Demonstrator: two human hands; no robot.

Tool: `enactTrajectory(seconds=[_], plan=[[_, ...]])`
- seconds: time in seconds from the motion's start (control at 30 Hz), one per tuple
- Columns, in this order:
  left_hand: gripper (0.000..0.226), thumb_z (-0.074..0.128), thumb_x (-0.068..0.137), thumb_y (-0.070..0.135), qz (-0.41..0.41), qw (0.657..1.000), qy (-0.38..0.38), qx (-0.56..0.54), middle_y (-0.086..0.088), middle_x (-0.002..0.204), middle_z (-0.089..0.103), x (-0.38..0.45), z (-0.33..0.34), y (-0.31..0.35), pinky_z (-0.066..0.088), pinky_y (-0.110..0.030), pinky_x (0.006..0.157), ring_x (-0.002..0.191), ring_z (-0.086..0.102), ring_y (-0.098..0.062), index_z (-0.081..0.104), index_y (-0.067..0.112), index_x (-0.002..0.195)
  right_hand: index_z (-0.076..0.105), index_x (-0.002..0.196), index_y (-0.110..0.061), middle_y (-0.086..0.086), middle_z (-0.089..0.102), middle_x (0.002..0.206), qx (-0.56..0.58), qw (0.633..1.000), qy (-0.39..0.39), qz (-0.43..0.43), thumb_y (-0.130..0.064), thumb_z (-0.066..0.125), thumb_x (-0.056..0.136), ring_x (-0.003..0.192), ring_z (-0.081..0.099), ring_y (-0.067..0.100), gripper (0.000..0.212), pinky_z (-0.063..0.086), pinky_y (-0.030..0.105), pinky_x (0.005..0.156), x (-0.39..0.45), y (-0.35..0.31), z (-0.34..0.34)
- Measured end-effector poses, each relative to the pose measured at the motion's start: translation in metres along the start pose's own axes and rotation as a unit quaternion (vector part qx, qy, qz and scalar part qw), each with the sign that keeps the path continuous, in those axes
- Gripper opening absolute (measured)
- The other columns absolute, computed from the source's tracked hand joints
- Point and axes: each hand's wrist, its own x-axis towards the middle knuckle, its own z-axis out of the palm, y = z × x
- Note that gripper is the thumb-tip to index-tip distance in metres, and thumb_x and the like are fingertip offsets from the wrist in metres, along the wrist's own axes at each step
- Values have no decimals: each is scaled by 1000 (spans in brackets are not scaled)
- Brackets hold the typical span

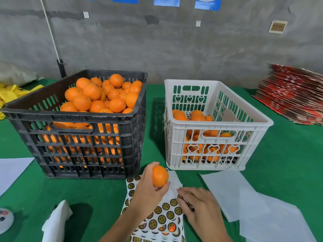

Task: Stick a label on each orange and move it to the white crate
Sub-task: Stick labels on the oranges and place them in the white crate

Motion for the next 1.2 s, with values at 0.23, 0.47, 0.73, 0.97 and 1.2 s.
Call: enactTrajectory(seconds=[0.23, 0.47, 0.73, 0.97, 1.2], plan=[[72, 77, 88, 52, -2, 1000, 0, 7, 12, 136, 45, 0, 1, -1, 44, 3, 66, 89, 65, 16, 24, 65, 134, 82, 93, -26, -17, 75, 101, -5, 999, -29, -34, -22, 92, 72, 82, 67, 7, 23, 57, 29, 76, 0, 0, -6], [71, 77, 88, 52, 5, 1000, 4, 4, 12, 134, 46, 1, 2, -1, 45, 2, 67, 89, 64, 15, 22, 71, 128, 64, 137, -26, -22, 50, 146, 63, 988, -101, 96, -56, 58, 96, 131, 45, 4, 51, 30, 20, 114, -4, 2, -2], [70, 77, 87, 53, 9, 1000, 5, 3, 13, 135, 45, 1, 2, -2, 46, 0, 67, 91, 64, 16, 22, 70, 128, 76, 115, -28, -26, 56, 136, 98, 986, -78, 110, -40, 71, 93, 124, 51, 6, 26, 30, 17, 107, -5, -2, 2], [69, 78, 87, 53, 7, 1000, 7, -8, 17, 130, 45, 1, 0, -2, 47, -1, 66, 90, 68, 5, 23, 75, 123, 82, 100, -23, -12, 74, 111, 1, 1000, 12, 0, -25, 91, 74, 88, 69, 11, 28, 57, 31, 84, -4, -8, -1], [70, 78, 86, 53, 0, 1000, 6, -14, 20, 128, 43, 2, 0, -2, 48, -4, 63, 89, 69, 4, 23, 76, 123, 83, 92, -22, -7, 76, 110, -48, 999, 16, -10, -20, 90, 74, 93, 72, 17, 20, 59, 37, 84, -4, -7, -3]])
